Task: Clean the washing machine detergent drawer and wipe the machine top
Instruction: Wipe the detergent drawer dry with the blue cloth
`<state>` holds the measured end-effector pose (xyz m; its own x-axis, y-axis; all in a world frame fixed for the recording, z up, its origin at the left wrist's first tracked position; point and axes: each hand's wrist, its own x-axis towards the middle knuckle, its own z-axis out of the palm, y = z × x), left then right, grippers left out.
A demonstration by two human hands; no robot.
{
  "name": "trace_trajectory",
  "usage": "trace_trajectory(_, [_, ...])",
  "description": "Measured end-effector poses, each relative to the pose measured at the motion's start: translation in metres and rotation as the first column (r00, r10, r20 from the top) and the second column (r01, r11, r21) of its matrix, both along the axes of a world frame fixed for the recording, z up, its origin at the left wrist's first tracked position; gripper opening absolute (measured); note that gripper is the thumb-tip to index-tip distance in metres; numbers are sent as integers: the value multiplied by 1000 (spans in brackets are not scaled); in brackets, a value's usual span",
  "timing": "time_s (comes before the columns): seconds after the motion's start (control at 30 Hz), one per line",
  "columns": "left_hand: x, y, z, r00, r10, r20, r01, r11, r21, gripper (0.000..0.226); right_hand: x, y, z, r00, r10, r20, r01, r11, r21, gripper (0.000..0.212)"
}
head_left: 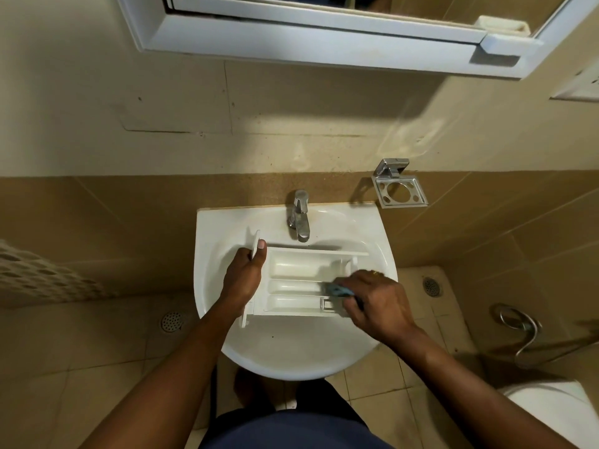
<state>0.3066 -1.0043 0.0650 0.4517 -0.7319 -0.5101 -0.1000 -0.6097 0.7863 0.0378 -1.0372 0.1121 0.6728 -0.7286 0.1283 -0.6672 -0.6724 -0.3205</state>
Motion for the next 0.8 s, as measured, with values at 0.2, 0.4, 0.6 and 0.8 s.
trace_trajectory(0.2, [-8, -4, 4, 999, 15, -41, -17, 998, -64, 66, 59, 17, -26, 999, 24, 28, -27, 996, 83, 28])
trace_trajectory(0.4, [-13, -1, 6, 974, 46, -220, -64, 995, -73, 59, 95, 16, -6, 903, -42, 427, -51, 977, 205, 34])
trace_trajectory(0.6, [-14, -4, 1, 968, 11, -249, -27, 998, -61, 47, 119, -16, -4, 954, -103, 281, 114, 993, -24, 36])
trace_trajectory(0.8, [-9, 0, 5, 983, 1, -186, -15, 997, -73, 53, 59, -49, -8, 957, -273, 92, 275, 961, -4, 28])
